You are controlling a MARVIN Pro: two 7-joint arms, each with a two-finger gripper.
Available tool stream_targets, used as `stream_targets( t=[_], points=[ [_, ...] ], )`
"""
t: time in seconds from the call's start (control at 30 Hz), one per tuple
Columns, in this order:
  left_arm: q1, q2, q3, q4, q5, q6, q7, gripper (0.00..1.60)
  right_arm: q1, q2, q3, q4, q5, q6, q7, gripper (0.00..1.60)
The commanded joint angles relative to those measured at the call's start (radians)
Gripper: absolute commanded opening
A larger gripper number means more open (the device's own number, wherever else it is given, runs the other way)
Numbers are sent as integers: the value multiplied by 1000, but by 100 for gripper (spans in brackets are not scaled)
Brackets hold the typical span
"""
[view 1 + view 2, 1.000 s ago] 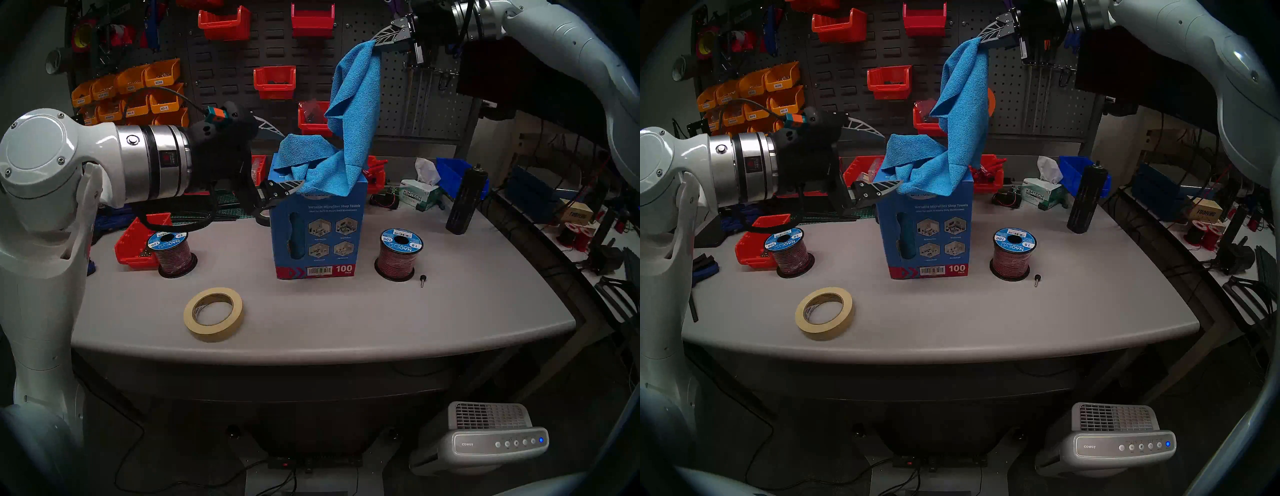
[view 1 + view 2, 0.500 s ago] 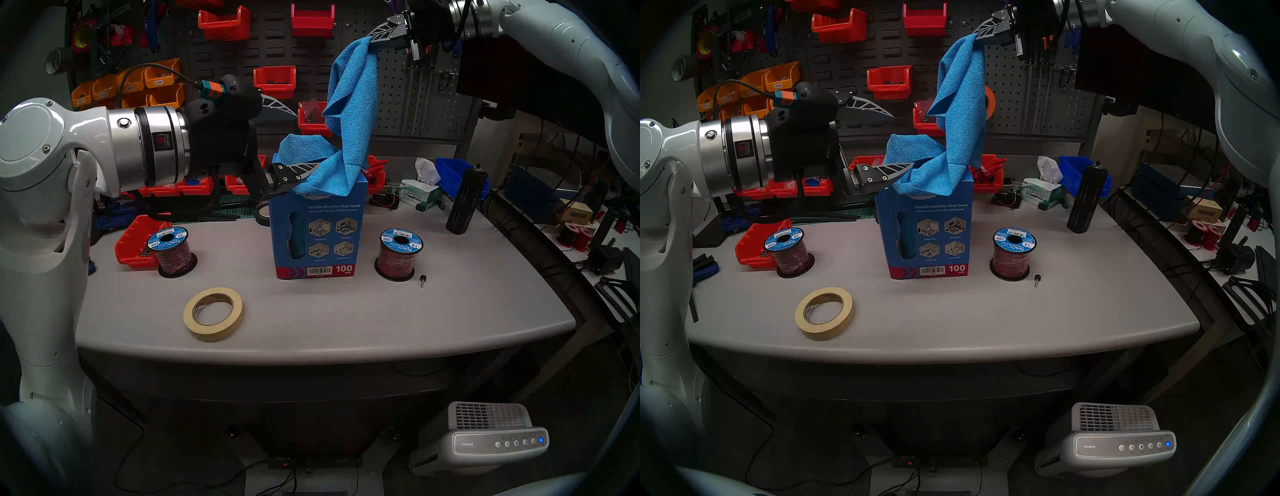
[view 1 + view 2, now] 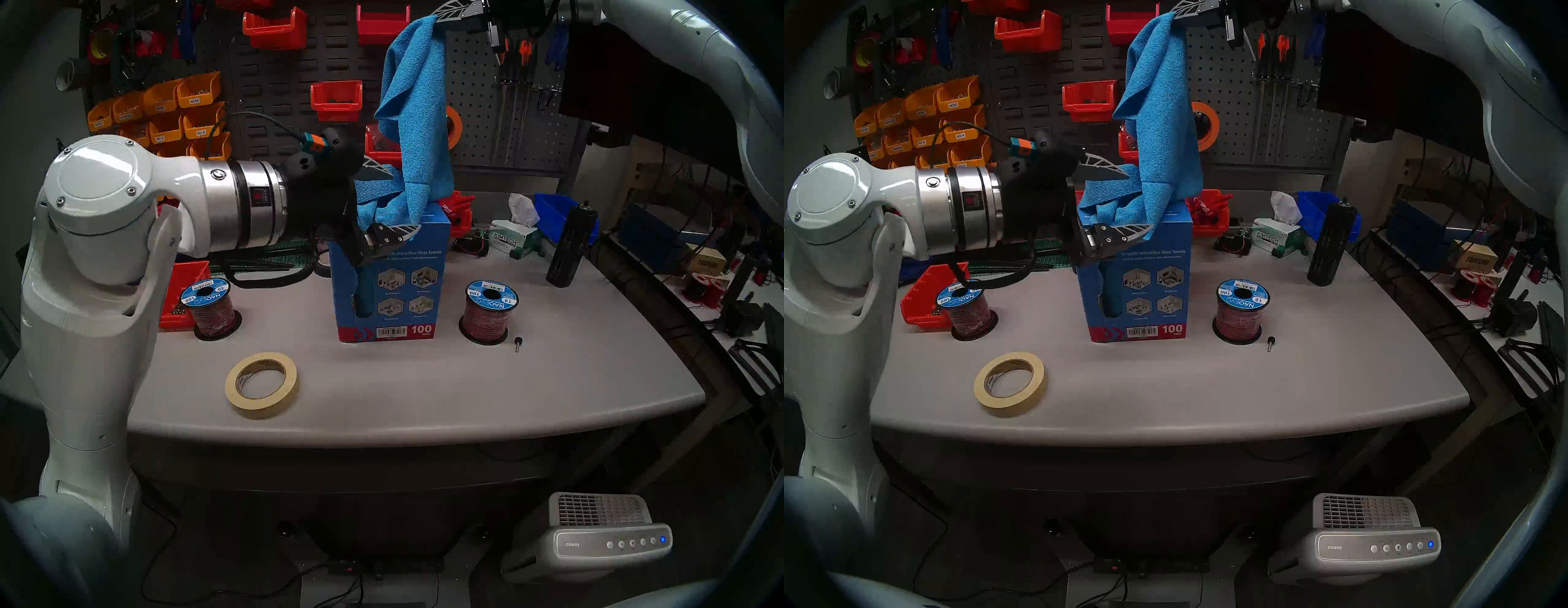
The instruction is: Take out a shop towel
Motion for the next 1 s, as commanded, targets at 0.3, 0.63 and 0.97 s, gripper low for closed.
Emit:
stream_targets(
  t=[0.3,0.63,0.97],
  points=[
    [-138,-147,22,91,61,90,165,160,52,40,35,4,21,-4,57,0],
    [-195,-189,13,128,78,123,212,160,49,46,36,-1,21,-5,55,0],
    [-258,-278,53,177,98,167,275,160,44,53,37,-11,20,-4,60,0]
  ],
)
